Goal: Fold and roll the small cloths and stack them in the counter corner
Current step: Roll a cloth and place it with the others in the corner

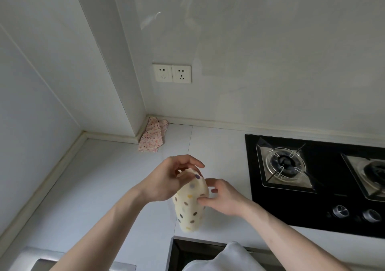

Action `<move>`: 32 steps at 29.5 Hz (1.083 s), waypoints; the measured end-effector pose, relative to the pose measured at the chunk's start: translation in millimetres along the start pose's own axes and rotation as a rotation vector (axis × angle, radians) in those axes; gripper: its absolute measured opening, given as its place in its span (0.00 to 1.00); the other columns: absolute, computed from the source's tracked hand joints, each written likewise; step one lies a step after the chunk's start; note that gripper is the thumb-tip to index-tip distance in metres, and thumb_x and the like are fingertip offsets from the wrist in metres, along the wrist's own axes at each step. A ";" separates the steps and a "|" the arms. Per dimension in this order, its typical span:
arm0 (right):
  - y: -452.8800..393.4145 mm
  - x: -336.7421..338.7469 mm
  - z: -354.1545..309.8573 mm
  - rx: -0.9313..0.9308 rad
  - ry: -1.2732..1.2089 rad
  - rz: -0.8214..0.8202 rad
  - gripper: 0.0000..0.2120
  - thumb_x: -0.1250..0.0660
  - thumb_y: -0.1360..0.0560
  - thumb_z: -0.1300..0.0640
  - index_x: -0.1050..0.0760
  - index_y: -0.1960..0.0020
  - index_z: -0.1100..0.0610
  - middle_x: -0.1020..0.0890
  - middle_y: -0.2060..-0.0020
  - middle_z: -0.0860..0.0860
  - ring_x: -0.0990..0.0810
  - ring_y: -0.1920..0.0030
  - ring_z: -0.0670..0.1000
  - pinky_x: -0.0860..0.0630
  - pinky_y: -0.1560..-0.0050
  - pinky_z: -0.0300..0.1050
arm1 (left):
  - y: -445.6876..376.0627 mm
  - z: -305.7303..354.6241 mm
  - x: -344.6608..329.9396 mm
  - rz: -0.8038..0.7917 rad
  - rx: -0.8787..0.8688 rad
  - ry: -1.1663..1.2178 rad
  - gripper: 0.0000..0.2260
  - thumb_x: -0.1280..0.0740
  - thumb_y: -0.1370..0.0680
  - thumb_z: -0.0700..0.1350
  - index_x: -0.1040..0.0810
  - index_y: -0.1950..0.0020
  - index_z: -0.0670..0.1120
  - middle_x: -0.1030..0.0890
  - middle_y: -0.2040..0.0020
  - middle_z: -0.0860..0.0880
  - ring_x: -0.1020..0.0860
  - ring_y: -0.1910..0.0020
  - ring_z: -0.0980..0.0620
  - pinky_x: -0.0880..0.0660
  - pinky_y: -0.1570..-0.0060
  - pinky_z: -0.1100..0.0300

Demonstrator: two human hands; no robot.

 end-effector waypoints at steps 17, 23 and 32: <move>29.8 107.6 2.4 0.143 0.226 0.538 0.09 0.24 0.29 0.59 0.23 0.58 0.48 0.22 0.56 0.42 0.22 0.55 0.42 0.27 0.55 0.38 | -6.2 -15.9 26.4 0.432 -0.132 -0.230 0.14 0.32 0.21 0.33 0.18 0.46 0.53 0.16 0.53 0.61 0.17 0.50 0.56 0.24 0.52 0.66; 38.8 55.7 79.5 -0.075 0.333 0.345 0.09 0.29 0.30 0.59 0.27 0.59 0.47 0.19 0.59 0.43 0.21 0.56 0.48 0.24 0.55 0.47 | 6.3 -82.7 -36.5 0.168 0.022 -0.309 0.15 0.32 0.22 0.33 0.18 0.46 0.53 0.15 0.55 0.61 0.17 0.51 0.60 0.22 0.51 0.65; 58.8 -35.9 174.5 -0.337 0.402 0.022 0.11 0.31 0.26 0.56 0.18 0.46 0.45 0.26 0.52 0.43 0.21 0.45 0.50 0.25 0.44 0.41 | 25.3 -173.1 -117.6 -0.061 0.268 -0.359 0.11 0.32 0.22 0.38 0.18 0.46 0.54 0.16 0.56 0.60 0.19 0.55 0.63 0.21 0.49 0.64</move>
Point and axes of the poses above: each hand's wrist, its own y-axis away from the middle knuckle, its own x-axis out of the back of the hand, z = x × y, the point moved 7 cm from there along -y, towards the middle knuckle
